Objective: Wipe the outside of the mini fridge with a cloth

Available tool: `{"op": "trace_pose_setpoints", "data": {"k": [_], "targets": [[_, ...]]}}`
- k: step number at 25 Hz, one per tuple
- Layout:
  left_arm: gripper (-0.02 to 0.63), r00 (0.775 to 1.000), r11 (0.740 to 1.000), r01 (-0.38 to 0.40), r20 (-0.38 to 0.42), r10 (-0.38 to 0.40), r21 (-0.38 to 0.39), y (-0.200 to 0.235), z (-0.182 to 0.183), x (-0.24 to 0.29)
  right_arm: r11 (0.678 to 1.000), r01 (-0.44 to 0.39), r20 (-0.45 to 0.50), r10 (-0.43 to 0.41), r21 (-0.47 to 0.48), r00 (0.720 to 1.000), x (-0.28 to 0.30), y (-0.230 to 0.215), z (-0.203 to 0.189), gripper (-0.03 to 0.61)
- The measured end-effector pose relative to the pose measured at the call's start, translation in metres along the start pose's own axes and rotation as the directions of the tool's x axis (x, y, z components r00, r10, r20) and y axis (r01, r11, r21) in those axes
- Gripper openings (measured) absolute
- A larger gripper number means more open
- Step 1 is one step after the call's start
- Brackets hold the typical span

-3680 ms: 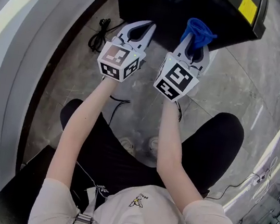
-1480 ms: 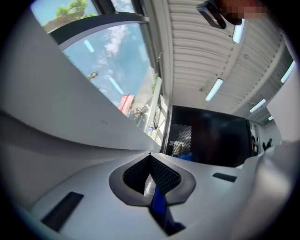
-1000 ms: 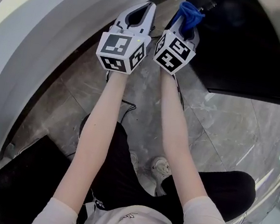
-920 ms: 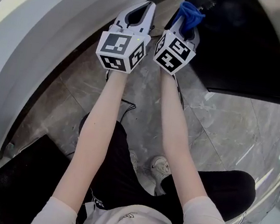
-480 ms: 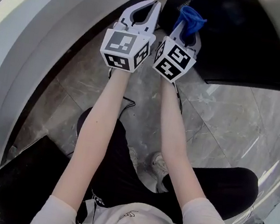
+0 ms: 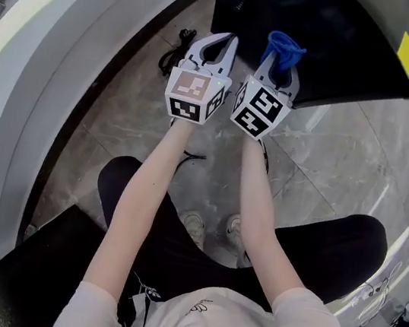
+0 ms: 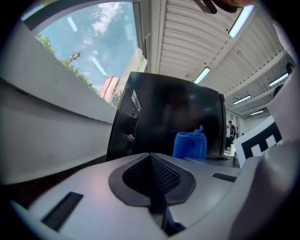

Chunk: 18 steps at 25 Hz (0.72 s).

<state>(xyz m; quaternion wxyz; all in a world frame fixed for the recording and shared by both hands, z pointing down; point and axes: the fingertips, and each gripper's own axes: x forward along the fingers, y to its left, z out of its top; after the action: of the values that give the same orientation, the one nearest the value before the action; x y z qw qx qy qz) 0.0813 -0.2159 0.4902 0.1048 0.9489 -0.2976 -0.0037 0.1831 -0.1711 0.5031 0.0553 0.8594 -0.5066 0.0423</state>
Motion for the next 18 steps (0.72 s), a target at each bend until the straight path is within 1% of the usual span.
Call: {"op": "trace_pose_setpoints", "data": {"k": [2, 5, 7, 9, 12, 15, 18], "targets": [[0.005, 1.0, 1.0, 0.019, -0.009, -0.019, 0.011, -0.008, -0.002, 0.004, 0.999, 0.039, 0.001, -0.039, 0.02, 0.999, -0.009, -0.019, -0.002, 0.072], [0.005, 0.997, 0.996, 0.077, 0.012, -0.078, 0.039, -0.027, 0.008, 0.008, 0.994, 0.1, -0.004, -0.099, 0.041, 0.995, -0.024, -0.047, -0.005, 0.072], [0.005, 0.996, 0.995, 0.092, 0.022, -0.092, 0.027, -0.032, 0.011, 0.007, 0.99, 0.134, -0.005, -0.134, 0.043, 0.991, -0.033, -0.063, -0.007, 0.072], [0.005, 0.995, 0.995, 0.096, 0.022, -0.096, 0.013, -0.032, 0.011, 0.003, 0.985, 0.168, -0.007, -0.168, 0.045, 0.986, -0.04, -0.077, -0.008, 0.072], [0.005, 0.996, 0.996, 0.088, 0.008, -0.088, 0.029, -0.027, 0.007, -0.006, 0.975, 0.216, -0.013, -0.216, 0.053, 0.976, -0.048, -0.095, -0.01, 0.072], [0.005, 0.998, 0.998, 0.057, 0.008, -0.057, 0.012, -0.015, 0.005, -0.015, 0.973, 0.232, -0.013, -0.232, 0.014, 0.973, -0.053, -0.104, -0.011, 0.072], [0.005, 0.999, 0.999, 0.048, 0.008, -0.049, 0.012, -0.008, 0.005, -0.018, 0.969, 0.246, -0.012, -0.246, -0.013, 0.969, -0.058, -0.11, -0.012, 0.072]]}}
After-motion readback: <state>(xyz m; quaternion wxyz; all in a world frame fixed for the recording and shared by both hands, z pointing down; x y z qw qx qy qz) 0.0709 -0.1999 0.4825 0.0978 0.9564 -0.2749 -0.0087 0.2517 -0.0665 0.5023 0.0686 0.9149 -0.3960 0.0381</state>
